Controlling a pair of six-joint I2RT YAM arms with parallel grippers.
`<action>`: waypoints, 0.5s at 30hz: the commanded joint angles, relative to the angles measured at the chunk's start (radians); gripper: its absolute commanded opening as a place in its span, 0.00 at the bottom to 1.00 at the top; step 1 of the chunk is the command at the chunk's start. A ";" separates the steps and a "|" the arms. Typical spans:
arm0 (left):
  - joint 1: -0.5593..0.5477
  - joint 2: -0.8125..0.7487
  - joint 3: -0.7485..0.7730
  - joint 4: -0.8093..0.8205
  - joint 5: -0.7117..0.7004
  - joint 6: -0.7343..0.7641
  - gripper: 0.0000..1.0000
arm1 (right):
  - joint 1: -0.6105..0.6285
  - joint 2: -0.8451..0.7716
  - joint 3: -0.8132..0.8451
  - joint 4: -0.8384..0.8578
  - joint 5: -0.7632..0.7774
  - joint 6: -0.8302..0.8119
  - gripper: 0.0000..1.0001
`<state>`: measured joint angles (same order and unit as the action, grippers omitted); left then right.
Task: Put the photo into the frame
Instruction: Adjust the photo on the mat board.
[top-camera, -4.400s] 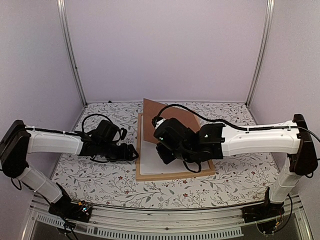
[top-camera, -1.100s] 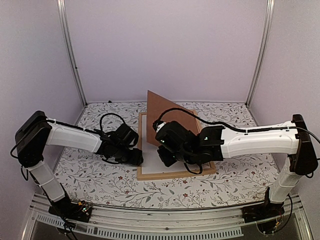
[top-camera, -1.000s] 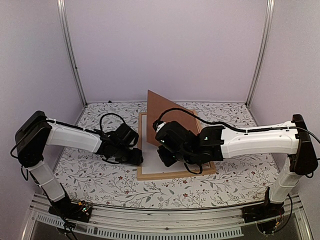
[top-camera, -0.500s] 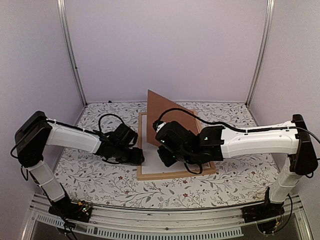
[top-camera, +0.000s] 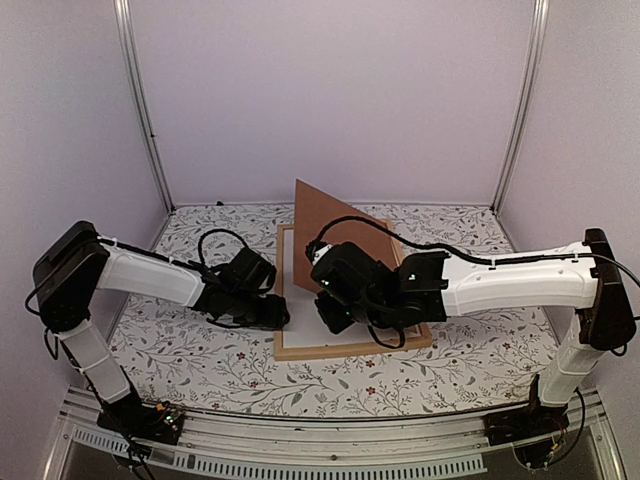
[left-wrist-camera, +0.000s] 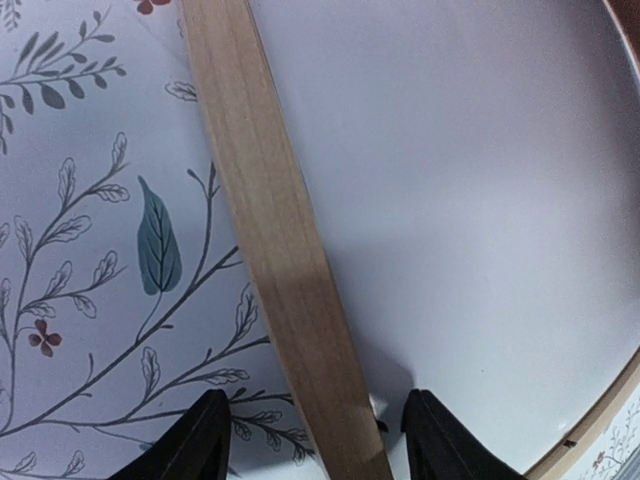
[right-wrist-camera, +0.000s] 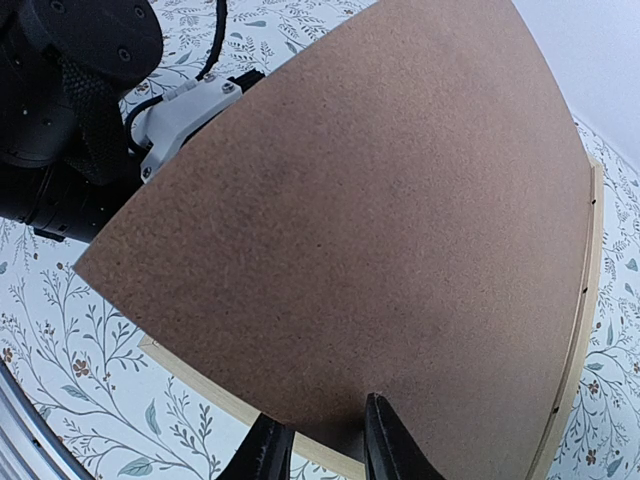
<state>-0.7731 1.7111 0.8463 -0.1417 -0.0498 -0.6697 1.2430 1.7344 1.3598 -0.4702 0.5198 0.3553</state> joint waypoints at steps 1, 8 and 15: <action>0.016 0.021 0.016 0.034 -0.012 -0.017 0.63 | -0.014 -0.020 -0.003 0.031 0.013 0.018 0.26; 0.023 -0.001 -0.009 0.047 -0.017 -0.025 0.52 | -0.015 -0.020 -0.004 0.031 0.010 0.022 0.26; 0.026 -0.045 -0.056 0.075 0.009 -0.047 0.39 | -0.015 -0.020 -0.005 0.031 0.010 0.022 0.26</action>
<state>-0.7631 1.7103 0.8330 -0.0898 -0.0471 -0.7017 1.2430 1.7344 1.3598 -0.4702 0.5175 0.3553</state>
